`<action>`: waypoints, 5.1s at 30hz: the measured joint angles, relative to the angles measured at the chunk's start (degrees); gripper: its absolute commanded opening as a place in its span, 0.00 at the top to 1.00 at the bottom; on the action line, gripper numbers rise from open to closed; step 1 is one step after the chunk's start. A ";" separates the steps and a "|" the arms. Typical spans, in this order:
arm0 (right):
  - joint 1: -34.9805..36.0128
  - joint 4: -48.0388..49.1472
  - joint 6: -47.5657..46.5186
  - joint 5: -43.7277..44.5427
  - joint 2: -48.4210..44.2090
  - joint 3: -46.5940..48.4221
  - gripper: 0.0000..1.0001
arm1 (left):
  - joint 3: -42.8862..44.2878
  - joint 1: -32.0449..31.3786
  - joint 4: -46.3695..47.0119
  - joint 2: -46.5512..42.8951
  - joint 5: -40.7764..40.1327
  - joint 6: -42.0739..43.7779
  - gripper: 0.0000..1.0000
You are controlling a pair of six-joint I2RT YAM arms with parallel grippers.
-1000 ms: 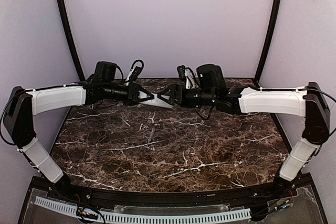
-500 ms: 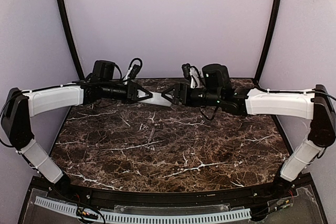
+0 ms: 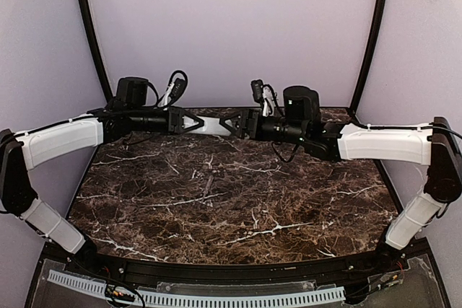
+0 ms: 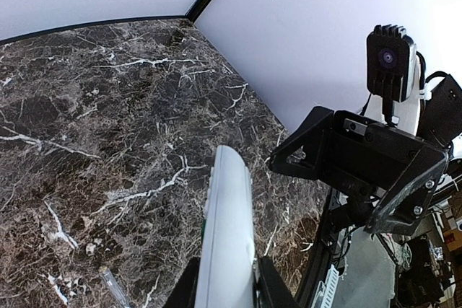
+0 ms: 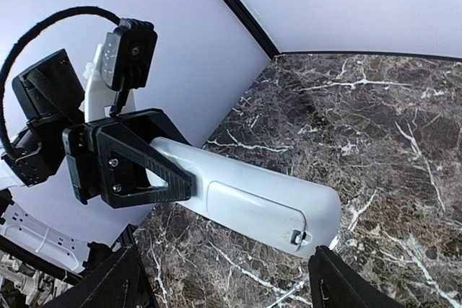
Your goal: Unload the batteries from the remote control
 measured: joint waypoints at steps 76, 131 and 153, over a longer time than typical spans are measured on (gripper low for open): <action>0.17 11.10 1.40 -4.46 5.25 -0.70 0.20 | -2.58 0.17 2.38 -1.49 -0.55 -1.51 1.00; 0.04 18.58 0.26 -7.56 5.22 -3.72 0.20 | -2.58 0.44 2.08 -2.25 -0.61 -1.44 1.00; 0.04 19.54 0.07 -8.48 5.22 -3.72 0.20 | -2.89 0.46 2.14 -3.34 -0.11 -1.44 1.00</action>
